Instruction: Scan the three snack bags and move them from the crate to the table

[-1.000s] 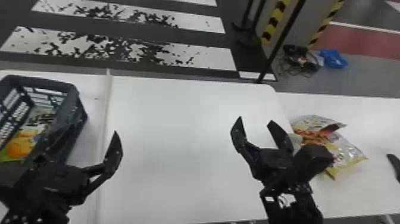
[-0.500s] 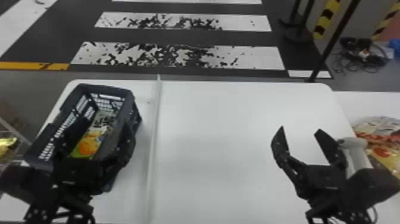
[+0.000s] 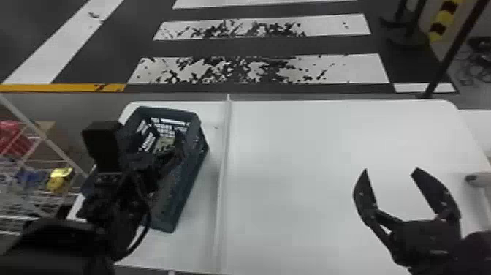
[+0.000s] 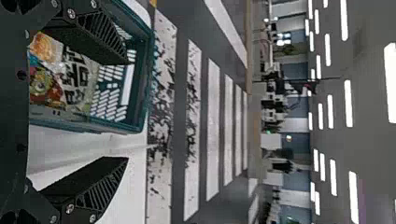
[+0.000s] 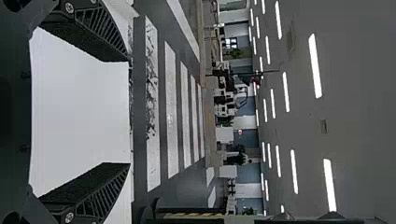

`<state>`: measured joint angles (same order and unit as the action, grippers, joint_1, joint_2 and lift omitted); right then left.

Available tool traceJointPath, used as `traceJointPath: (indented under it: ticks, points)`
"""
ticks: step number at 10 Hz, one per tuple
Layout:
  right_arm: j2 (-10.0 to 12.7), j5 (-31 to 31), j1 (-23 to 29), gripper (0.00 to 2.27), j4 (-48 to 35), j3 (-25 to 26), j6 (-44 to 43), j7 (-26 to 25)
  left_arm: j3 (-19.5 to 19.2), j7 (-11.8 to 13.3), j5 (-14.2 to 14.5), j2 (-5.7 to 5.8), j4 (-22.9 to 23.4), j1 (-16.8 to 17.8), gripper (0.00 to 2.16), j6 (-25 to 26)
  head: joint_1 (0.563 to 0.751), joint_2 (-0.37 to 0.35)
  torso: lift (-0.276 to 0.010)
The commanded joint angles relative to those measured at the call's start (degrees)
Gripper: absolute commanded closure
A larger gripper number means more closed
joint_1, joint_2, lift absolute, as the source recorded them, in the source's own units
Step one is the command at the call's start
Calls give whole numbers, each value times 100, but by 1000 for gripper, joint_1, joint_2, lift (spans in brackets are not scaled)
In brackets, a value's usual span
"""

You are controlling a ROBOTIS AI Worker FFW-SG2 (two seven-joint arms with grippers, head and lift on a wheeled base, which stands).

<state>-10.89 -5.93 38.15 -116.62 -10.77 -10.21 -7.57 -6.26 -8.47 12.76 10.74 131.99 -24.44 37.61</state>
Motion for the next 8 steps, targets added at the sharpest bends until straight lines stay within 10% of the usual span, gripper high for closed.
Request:
traceJointPath:
  ticks: [1, 8]
  points:
    - [-124, 13, -71, 93, 16, -22, 33, -7, -429, -6, 209, 42, -50, 555, 191, 982, 695, 171, -62]
    - [-203, 285, -466, 93, 614, -382, 103, -104, -930, 803, 1176, 1132, -2002, 2576, 211, 3829, 695, 296, -62]
